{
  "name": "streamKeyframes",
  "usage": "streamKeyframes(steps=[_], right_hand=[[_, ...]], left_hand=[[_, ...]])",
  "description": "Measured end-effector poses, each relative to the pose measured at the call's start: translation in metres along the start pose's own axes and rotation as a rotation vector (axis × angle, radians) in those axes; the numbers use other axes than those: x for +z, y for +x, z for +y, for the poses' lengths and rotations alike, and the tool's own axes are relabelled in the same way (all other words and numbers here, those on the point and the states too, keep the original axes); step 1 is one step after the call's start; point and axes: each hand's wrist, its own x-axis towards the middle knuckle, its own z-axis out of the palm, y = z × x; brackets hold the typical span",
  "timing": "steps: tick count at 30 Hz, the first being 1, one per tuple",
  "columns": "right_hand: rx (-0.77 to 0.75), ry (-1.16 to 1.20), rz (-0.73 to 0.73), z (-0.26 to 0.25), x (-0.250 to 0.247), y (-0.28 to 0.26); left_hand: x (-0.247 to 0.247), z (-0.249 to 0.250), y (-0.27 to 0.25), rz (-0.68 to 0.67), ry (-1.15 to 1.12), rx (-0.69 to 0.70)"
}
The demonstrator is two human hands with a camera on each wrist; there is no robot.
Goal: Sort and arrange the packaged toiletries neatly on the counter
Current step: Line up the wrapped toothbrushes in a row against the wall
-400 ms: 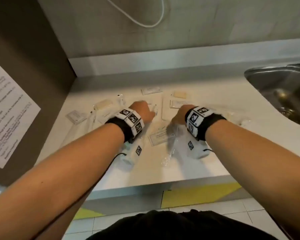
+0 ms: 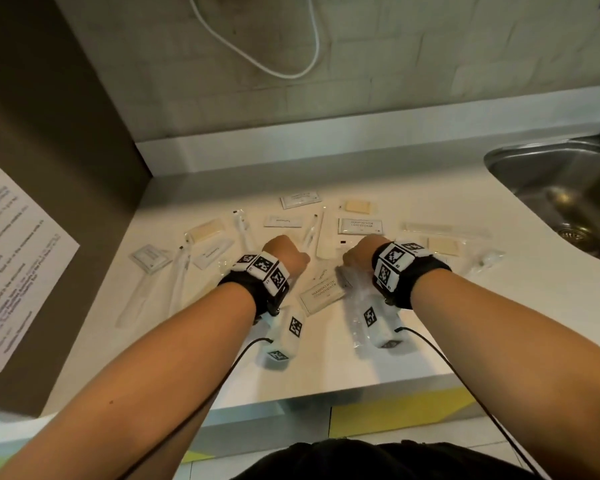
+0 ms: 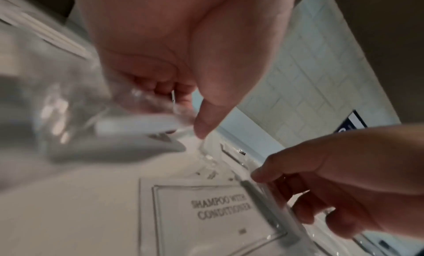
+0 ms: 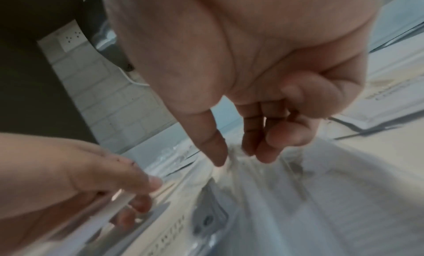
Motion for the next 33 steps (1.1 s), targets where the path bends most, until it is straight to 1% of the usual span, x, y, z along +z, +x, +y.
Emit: streamKeyframes(steps=[1,2,4,5,6,8,11,13,15,16,17,18,19,20,21,22,23,25,27,28,30,32,33], right_hand=[[0.004,0.075,0.034,-0.001,-0.001,0.0],[0.001,0.13,0.061,-0.003,-0.003,0.0],[-0.001,0.226,0.081,-0.007,-0.008,0.002],[-0.019,0.279,0.109,-0.01,-0.013,0.0],[-0.042,0.359,0.124,-0.014,-0.019,-0.003],[-0.125,0.536,0.182,-0.017,-0.029,-0.01],[-0.261,0.731,0.215,-0.019,-0.05,-0.022],[-0.328,0.797,0.203,-0.018,-0.064,-0.033],[-0.344,0.876,0.135,-0.01,-0.074,-0.041],[-0.319,0.893,0.108,-0.002,-0.077,-0.042],[-0.271,0.885,0.112,0.008,-0.08,-0.042],[-0.201,0.831,0.167,0.02,-0.082,-0.042],[-0.119,0.71,0.258,0.034,-0.084,-0.042],[-0.024,0.518,0.343,0.05,-0.086,-0.041],[0.077,0.322,0.394,0.067,-0.086,-0.041],[0.173,0.188,0.395,0.084,-0.083,-0.043],[0.251,0.124,0.356,0.099,-0.077,-0.045],[0.364,0.131,0.289,0.122,-0.058,-0.045],[0.455,0.074,0.323,0.131,-0.041,-0.046],[0.476,0.045,0.352,0.133,-0.037,-0.047],[0.452,0.083,0.37,0.136,-0.04,-0.045],[0.418,0.231,0.388,0.138,-0.049,-0.05],[0.397,0.29,0.422,0.136,-0.055,-0.053]], left_hand=[[-0.001,0.002,-0.001,0.022,-0.094,0.013],[-0.002,0.004,-0.004,0.024,-0.247,0.022],[-0.002,0.007,-0.012,0.002,-0.661,0.014],[-0.002,0.009,-0.016,-0.004,-0.812,0.01],[-0.003,0.012,-0.019,0.005,-0.868,0.027],[-0.006,0.018,-0.024,0.013,-0.886,0.087],[-0.007,0.029,-0.029,-0.026,-0.901,0.183],[-0.005,0.035,-0.033,-0.056,-0.819,0.254],[0.0,0.039,-0.037,-0.063,-0.791,0.314],[0.002,0.041,-0.038,-0.053,-0.807,0.327],[0.003,0.042,-0.038,-0.04,-0.829,0.332],[0.004,0.042,-0.039,-0.027,-0.848,0.332],[0.003,0.043,-0.041,-0.007,-0.855,0.333],[0.002,0.043,-0.043,0.012,-0.854,0.334],[0.001,0.044,-0.045,0.028,-0.85,0.338],[0.0,0.045,-0.047,0.04,-0.849,0.345],[-0.001,0.047,-0.048,0.05,-0.847,0.356],[-0.002,0.048,-0.051,0.072,-0.859,0.364],[-0.004,0.046,-0.051,0.092,-0.889,0.355],[-0.005,0.044,-0.05,0.099,-0.902,0.346],[-0.006,0.039,-0.049,0.12,-0.918,0.328],[-0.01,0.034,-0.05,0.148,-0.935,0.316],[-0.012,0.032,-0.051,0.166,-0.943,0.311]])
